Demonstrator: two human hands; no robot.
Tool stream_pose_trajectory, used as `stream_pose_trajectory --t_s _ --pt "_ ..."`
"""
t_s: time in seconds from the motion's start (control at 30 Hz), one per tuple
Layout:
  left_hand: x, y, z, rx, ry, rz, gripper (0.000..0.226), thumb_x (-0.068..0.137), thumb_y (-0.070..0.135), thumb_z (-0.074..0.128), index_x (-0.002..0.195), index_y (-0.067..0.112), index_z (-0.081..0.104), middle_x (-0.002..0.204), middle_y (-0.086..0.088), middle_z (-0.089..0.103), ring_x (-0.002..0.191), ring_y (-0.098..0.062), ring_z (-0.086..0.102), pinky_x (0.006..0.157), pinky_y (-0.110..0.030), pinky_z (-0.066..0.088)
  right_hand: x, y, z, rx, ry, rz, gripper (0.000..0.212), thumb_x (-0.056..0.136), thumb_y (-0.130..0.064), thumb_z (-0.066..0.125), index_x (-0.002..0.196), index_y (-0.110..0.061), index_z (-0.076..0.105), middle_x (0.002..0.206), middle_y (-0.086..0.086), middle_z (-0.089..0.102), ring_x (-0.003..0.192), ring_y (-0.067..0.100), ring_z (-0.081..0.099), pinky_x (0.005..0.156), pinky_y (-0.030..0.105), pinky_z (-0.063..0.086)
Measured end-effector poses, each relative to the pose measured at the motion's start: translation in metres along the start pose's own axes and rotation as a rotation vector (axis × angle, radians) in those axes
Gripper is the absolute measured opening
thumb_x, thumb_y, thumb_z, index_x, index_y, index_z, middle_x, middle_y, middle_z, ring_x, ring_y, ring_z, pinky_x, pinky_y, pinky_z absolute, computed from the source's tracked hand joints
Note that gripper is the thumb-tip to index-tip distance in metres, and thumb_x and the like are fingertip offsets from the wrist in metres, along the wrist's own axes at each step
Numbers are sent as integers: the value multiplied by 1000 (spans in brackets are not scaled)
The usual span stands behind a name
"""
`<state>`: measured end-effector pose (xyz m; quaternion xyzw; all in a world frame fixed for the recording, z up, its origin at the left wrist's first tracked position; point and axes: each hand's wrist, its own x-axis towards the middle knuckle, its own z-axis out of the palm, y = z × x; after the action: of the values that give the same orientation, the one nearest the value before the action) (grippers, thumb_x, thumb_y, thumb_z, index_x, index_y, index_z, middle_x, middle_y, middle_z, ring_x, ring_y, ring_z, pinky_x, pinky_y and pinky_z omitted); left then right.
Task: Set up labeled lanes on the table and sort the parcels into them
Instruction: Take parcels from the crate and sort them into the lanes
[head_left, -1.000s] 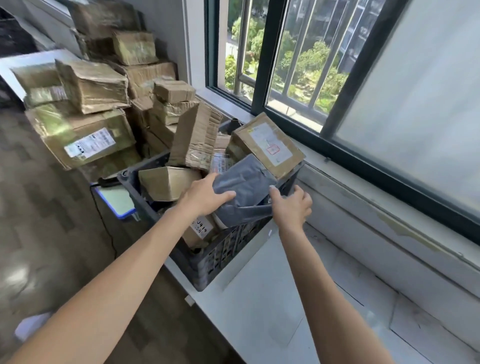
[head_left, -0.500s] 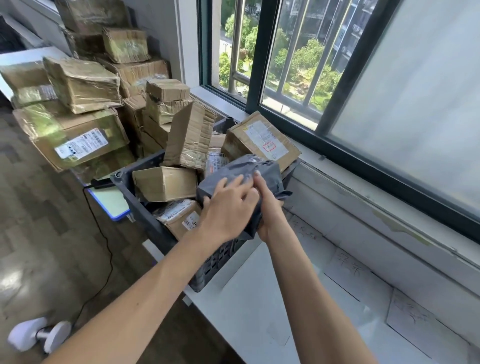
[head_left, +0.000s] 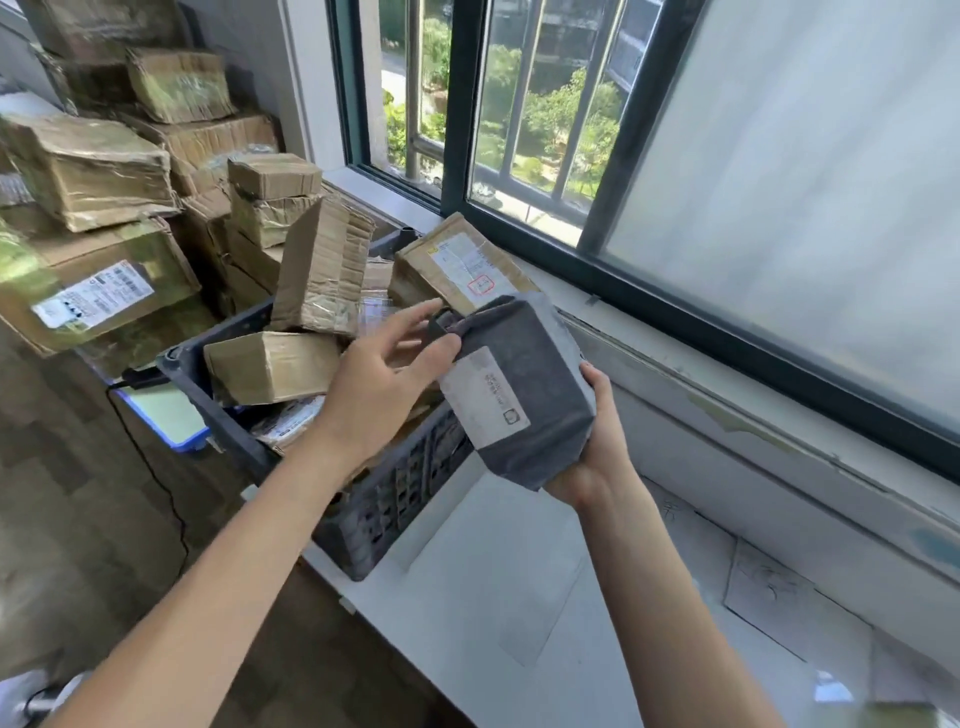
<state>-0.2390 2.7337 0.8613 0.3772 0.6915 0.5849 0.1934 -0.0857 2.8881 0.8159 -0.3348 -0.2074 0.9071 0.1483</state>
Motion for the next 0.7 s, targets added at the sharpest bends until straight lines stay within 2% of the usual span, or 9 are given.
stream_pose_trajectory --t_s 0.1,0.23,0.3,0.37,0.47,0.53,0.6,0.63,0.7 --pt "-1 1 22 -146 -185 21 30 92 39 67 122 36 66 118 13 71 112 -5 65 92 -25 52 -10 -6 -11 68 -16 -8 47 87 -54 62 80 -11 80 86 8 76 75 29 75 64 38 59" --pt "6 14 51 -209 -225 6 22 92 42 65 113 39 69 113 10 73 109 -11 67 92 -32 53 -24 -5 -31 11 5 -51 30 90 -37 61 103 -13 74 107 10 72 91 30 72 100 48 51" --pt "8 21 65 -149 -257 45 22 93 36 65 114 39 69 114 13 72 110 -8 65 89 -30 50 -30 -5 -44 -32 26 -29 26 98 -29 57 109 -12 72 112 8 72 93 29 72 90 44 58" --pt "3 27 81 -31 -331 175 29 92 27 69 120 34 69 127 18 65 126 -2 53 97 -26 46 -34 -7 -61 -82 82 -57 20 104 -17 50 109 -9 67 105 10 72 88 25 69 74 38 58" --pt "-13 30 105 211 -433 387 34 88 21 73 121 28 71 141 18 55 145 -1 28 118 -26 27 -42 -12 -79 -64 194 -157 24 106 -4 37 106 -11 60 100 8 64 84 17 65 77 31 54" --pt "-22 29 118 283 -484 415 33 88 18 73 121 24 72 143 16 54 148 -2 20 121 -29 22 -54 -15 -93 -72 150 -226 36 109 -25 36 130 -7 58 115 15 67 99 27 70 90 38 55" --pt "-28 30 127 286 -548 418 34 88 16 73 122 22 71 143 16 53 149 -1 17 122 -32 22 -67 -19 -106 -82 33 -203 68 102 -62 37 149 -14 45 147 19 51 135 37 50 117 53 33" --pt "-31 30 132 259 -591 421 36 89 17 73 123 23 70 143 17 53 148 0 18 122 -31 23 -73 -18 -113 -70 -24 -187 76 99 -69 37 153 -16 40 156 19 40 145 37 36 123 56 19" --pt "-36 33 140 142 -649 408 39 89 21 73 128 23 67 141 16 56 145 -1 30 118 -26 29 -78 -14 -128 7 -58 -163 67 102 -61 40 152 -17 42 158 17 37 150 37 26 123 58 9"
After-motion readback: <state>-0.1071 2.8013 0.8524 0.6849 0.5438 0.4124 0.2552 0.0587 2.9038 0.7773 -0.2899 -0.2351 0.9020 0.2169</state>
